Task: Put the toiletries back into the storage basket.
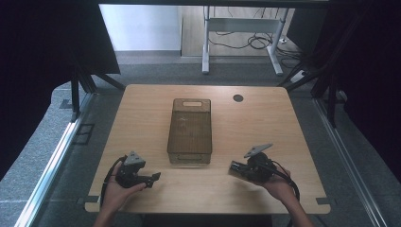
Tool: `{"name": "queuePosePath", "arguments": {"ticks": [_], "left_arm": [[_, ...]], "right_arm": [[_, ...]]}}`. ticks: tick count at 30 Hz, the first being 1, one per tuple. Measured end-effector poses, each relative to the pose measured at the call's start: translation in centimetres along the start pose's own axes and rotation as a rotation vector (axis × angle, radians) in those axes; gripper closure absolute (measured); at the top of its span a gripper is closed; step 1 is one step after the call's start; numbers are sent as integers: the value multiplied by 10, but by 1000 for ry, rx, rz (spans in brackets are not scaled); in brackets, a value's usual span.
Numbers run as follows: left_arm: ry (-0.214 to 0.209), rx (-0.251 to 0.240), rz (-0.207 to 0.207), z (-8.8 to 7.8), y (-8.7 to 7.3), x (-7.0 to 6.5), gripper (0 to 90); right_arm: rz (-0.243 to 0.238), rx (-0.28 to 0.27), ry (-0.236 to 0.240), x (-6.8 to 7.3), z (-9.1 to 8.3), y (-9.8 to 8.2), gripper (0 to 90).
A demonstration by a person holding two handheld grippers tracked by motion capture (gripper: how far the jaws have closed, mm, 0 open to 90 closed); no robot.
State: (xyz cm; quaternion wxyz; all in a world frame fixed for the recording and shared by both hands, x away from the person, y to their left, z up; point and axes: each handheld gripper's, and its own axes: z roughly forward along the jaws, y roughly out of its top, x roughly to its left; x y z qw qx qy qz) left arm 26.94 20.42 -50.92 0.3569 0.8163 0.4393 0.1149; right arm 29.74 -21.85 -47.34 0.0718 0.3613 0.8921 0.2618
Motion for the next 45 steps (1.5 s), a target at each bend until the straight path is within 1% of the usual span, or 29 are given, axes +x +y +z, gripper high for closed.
{"name": "queuePosePath", "arguments": {"ticks": [2,3,9,10,13,16,24,25,36,43,45], "left_arm": [[1,1,0,1,0,0,212],[1,2,-1,1,0,0,212],[3,2,-2,1,0,0,212],[3,1,-3,1,-1,0,211],[3,0,-4,1,0,0,212],[4,1,-4,1,-1,0,212],[3,5,-6,2,-1,0,212],[3,6,-6,2,-1,0,212],[5,8,-10,2,-1,0,212],[9,12,-6,2,-1,0,211],[11,13,-3,3,-1,-1,212]], "right_arm": [[-11,9,8,2,2,1,809],[-15,24,17,4,4,2,815],[-28,51,34,8,12,3,822],[-33,62,40,9,16,4,828],[-34,68,40,9,19,5,835],[-32,83,53,8,25,7,840],[-26,87,48,4,32,11,844],[-17,87,47,3,33,12,844],[1,78,41,-4,37,16,844],[31,72,24,-12,38,18,844],[31,69,22,-13,38,18,844]]}}
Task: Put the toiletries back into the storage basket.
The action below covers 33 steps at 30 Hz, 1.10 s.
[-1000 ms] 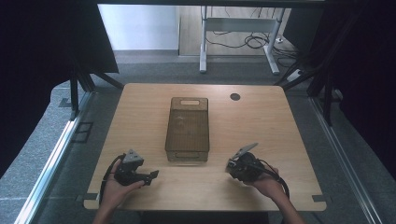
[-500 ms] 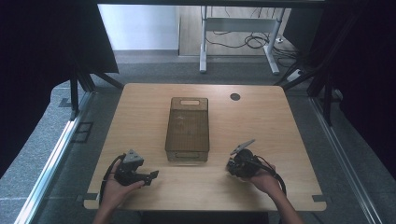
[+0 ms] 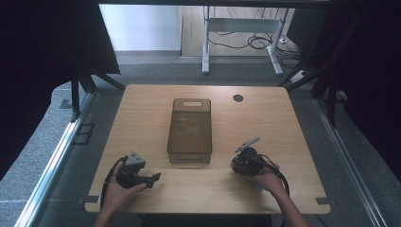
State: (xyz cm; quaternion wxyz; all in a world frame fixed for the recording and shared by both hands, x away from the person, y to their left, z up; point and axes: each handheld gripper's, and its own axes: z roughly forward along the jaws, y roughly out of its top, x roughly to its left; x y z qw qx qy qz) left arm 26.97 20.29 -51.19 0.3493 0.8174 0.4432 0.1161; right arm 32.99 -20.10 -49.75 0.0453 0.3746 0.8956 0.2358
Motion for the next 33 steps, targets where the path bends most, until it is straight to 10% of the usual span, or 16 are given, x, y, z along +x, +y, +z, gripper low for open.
{"name": "queuePosePath", "arguments": {"ticks": [18,33], "left_arm": [[-4,9,7,2,0,-3,211],[-7,11,17,3,1,-4,211]], "right_arm": [[22,-41,0,-3,-7,0,812],[35,-122,-42,4,-37,-7,490]]}}
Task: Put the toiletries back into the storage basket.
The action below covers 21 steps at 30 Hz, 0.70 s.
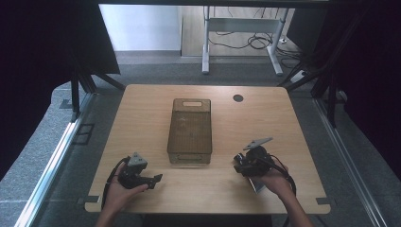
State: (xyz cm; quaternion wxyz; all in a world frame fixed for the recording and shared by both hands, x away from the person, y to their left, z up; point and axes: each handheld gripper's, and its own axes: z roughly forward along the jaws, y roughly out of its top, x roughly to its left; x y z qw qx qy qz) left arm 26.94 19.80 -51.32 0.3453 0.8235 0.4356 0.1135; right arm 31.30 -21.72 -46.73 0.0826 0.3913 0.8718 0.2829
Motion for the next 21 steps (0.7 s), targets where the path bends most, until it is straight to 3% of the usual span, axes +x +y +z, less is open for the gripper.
{"name": "queuePosePath", "arguments": {"ticks": [1,5,21], "left_arm": [[0,0,0,0,0,0,211],[-1,2,0,0,0,0,211],[-3,1,-7,1,0,-2,210]], "right_arm": [[12,-11,-30,-3,-4,-2,449],[27,-10,-50,-7,-9,-7,400],[70,47,-97,-20,-8,-20,309]]}}
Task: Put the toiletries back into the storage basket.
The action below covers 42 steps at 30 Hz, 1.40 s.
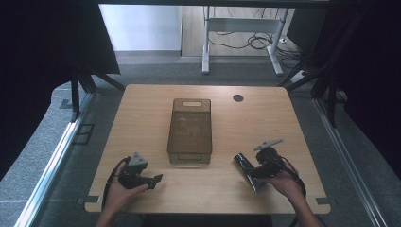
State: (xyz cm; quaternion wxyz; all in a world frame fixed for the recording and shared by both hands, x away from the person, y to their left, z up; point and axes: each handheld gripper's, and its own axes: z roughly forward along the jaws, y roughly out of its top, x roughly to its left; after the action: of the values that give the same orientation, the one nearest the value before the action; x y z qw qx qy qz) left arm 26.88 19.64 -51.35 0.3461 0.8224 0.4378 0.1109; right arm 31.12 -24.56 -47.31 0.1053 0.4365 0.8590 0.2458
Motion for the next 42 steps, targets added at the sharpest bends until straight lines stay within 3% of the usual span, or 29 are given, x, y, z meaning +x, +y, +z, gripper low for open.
{"name": "queuePosePath", "arguments": {"ticks": [18,42], "left_arm": [[1,-1,4,-1,0,0,209],[-2,-4,3,-1,0,0,210]], "right_arm": [[2,90,9,-4,24,-4,301],[-24,140,27,-1,37,-4,413]]}}
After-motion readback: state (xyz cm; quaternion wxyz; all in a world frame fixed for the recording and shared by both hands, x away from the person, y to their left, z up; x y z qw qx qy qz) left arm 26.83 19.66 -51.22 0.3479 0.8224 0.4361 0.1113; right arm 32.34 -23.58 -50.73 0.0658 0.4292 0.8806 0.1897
